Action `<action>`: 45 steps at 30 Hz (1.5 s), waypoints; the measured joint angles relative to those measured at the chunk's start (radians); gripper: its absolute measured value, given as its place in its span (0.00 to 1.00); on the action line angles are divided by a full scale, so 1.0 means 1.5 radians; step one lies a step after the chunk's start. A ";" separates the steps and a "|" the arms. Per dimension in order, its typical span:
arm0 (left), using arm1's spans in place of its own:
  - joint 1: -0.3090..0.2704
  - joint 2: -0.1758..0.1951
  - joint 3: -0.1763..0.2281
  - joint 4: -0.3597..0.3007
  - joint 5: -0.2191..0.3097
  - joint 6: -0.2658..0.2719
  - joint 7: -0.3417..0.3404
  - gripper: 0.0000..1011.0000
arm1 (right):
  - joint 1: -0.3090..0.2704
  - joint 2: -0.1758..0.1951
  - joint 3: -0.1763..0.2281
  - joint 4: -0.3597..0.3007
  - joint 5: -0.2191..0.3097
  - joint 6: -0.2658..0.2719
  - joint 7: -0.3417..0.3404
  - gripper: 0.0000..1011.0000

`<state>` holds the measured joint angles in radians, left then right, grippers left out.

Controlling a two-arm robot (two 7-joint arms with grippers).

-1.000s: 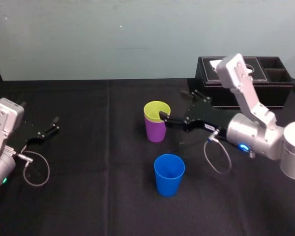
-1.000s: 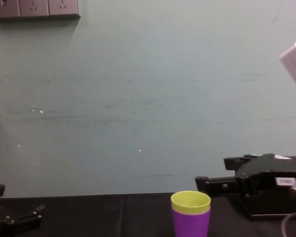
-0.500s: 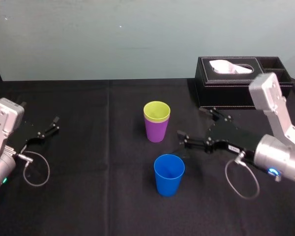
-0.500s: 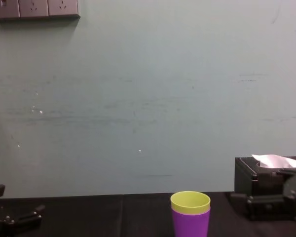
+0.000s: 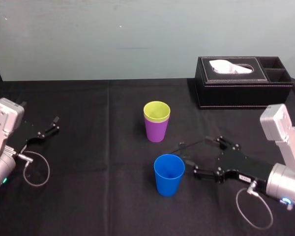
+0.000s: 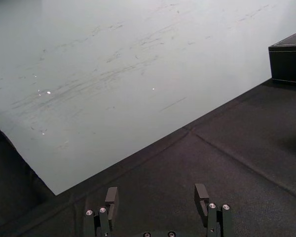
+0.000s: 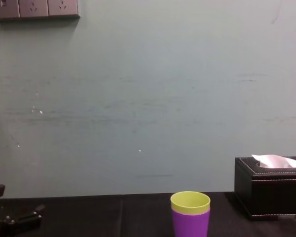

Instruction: Stack the three plastic cups sequentially using one hand.

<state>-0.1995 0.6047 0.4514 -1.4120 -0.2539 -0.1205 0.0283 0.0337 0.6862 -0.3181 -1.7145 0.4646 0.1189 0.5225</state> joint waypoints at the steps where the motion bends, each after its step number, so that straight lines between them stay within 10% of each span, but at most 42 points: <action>1: 0.000 0.000 0.000 0.000 0.000 0.000 0.000 1.00 | -0.003 0.002 0.000 -0.001 0.001 -0.002 0.001 0.99; 20: 0.000 0.000 0.000 0.000 0.000 0.000 0.000 1.00 | -0.042 0.040 -0.009 -0.023 0.005 -0.028 0.021 0.99; 45: 0.000 0.000 0.000 0.000 0.000 0.000 0.000 1.00 | -0.020 0.017 -0.056 0.013 -0.026 -0.022 0.029 0.99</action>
<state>-0.1995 0.6047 0.4514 -1.4120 -0.2539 -0.1206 0.0283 0.0040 0.7115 -0.4020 -1.6956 0.4250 0.0863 0.5658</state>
